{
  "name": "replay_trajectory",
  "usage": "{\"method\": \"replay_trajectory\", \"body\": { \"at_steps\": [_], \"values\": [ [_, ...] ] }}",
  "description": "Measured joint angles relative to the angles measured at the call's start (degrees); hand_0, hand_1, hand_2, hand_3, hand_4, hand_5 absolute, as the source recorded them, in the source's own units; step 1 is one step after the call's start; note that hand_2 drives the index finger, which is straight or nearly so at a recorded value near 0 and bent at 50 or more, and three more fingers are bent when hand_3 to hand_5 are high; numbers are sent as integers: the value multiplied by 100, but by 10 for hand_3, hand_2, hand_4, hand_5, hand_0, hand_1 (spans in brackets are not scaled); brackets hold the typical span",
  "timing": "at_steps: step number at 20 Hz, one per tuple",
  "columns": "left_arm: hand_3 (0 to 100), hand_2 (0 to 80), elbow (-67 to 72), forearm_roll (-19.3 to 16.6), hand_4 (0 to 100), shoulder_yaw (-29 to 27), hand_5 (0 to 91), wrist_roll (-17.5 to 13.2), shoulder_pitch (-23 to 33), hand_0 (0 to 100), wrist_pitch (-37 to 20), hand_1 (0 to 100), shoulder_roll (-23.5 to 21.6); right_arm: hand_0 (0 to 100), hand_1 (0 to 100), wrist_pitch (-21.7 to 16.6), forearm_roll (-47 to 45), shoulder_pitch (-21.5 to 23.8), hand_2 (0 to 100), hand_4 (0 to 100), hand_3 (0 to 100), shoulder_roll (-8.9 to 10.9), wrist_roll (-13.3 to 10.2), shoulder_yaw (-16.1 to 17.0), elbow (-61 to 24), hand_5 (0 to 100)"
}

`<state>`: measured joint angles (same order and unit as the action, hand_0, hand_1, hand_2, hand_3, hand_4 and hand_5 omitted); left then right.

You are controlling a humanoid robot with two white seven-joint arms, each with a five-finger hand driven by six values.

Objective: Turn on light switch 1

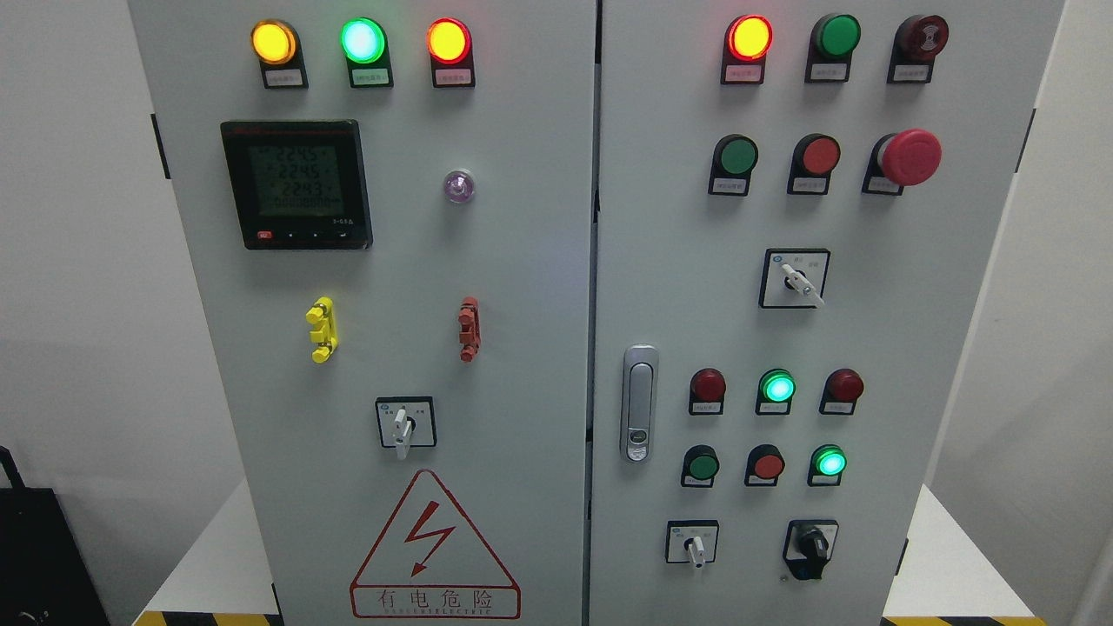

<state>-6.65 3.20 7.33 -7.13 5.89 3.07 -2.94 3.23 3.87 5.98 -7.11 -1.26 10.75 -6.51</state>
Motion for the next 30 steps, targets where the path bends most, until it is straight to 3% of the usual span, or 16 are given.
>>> {"method": "replay_trajectory", "body": {
  "at_steps": [16,26,30],
  "values": [
    [0,0,-122,-6,0,5,0,1,55,206,0,20,-17,0,0,0,0,0,0,0,0,1,6,-1,0,0],
    [0,0,-1500,-247,42,-278,0,370,724,214,-28,43,-62,0,0,0,0,0,0,0,0,0,-2,0,1,0],
    [15,0,-2410,-426,101,-555,0,388,1042,227,-486,51,-72,0,0,0,0,0,0,0,0,0,-3,0,0,0]
  ]
}}
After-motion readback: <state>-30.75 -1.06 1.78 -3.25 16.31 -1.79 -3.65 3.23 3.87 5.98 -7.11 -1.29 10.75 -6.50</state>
